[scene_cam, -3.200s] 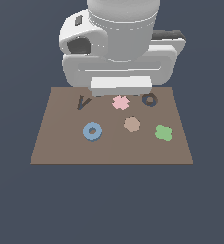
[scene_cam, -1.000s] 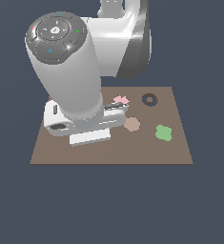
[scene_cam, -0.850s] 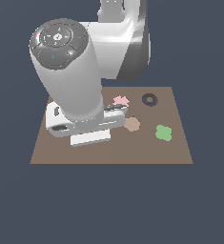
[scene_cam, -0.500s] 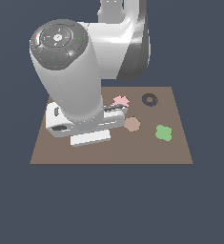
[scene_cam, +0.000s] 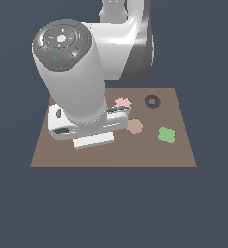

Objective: Insert a designated object into the corresponding slot on a board.

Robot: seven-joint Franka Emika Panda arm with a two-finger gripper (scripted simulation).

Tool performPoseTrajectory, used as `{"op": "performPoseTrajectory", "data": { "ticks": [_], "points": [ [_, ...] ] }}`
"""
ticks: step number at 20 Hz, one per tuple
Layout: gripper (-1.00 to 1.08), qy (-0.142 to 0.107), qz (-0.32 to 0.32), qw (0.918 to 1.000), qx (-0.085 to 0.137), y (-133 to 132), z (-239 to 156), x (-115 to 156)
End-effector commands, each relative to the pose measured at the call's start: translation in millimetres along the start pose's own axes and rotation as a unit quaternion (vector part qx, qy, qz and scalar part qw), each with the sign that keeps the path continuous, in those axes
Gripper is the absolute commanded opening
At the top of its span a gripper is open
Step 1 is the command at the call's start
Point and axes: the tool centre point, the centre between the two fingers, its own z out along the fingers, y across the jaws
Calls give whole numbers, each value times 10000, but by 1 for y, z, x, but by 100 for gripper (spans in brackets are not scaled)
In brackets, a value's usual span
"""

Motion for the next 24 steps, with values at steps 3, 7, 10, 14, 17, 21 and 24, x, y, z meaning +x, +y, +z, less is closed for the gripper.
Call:
{"op": "performPoseTrajectory", "data": {
  "ticks": [3,7,10,14,17,21,24],
  "points": [
    [-100,2,-304,9995,2,-12,-1,4],
    [-100,3,-790,9969,1,-31,-1,8],
    [-100,3,-1282,9918,0,-51,-2,10],
    [-100,4,-2075,9782,0,-83,-4,9],
    [-100,4,-2715,9624,-1,-109,-5,4],
    [-100,3,-3594,9332,-1,-144,-6,-9],
    [-100,3,-4262,9046,-1,-170,-7,-24]
  ]
}}
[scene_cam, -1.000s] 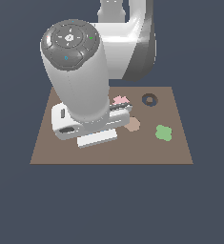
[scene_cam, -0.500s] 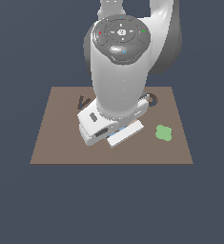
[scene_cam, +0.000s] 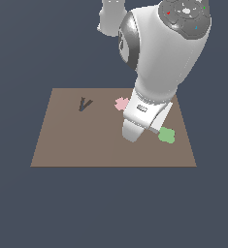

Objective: Insert a designated object into the corresponding slot on a board.

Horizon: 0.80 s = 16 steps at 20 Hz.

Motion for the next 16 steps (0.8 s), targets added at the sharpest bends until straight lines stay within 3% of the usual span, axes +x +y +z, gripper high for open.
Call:
{"op": "performPoseTrajectory", "data": {
  "ticks": [1,8,16],
  "points": [
    [-100,0,-604,9982,-3,-23,-1,6],
    [-100,-2,-1849,9828,0,-74,-3,7],
    [-100,-5,-2526,9676,2,-102,-4,1]
  ]
}}
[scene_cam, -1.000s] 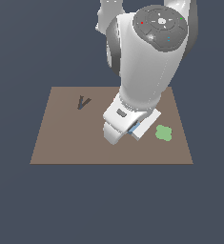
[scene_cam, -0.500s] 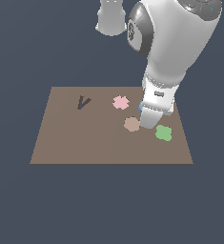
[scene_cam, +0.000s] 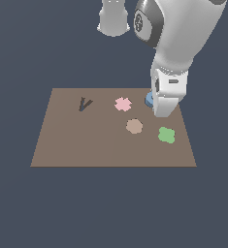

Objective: Insert a designated object into the corresponding slot on a board.

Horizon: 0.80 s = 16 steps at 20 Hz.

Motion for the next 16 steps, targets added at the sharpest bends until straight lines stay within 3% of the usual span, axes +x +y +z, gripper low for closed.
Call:
{"op": "performPoseTrajectory", "data": {
  "ticks": [1,12,13,16],
  "points": [
    [-100,0,-133,9999,-3,-5,0,1],
    [-100,-2,-177,9998,-2,-7,10,0],
    [100,-2,-177,9998,-2,-7,10,0],
    [100,-2,-177,9998,-2,-7,10,0]
  ]
}}
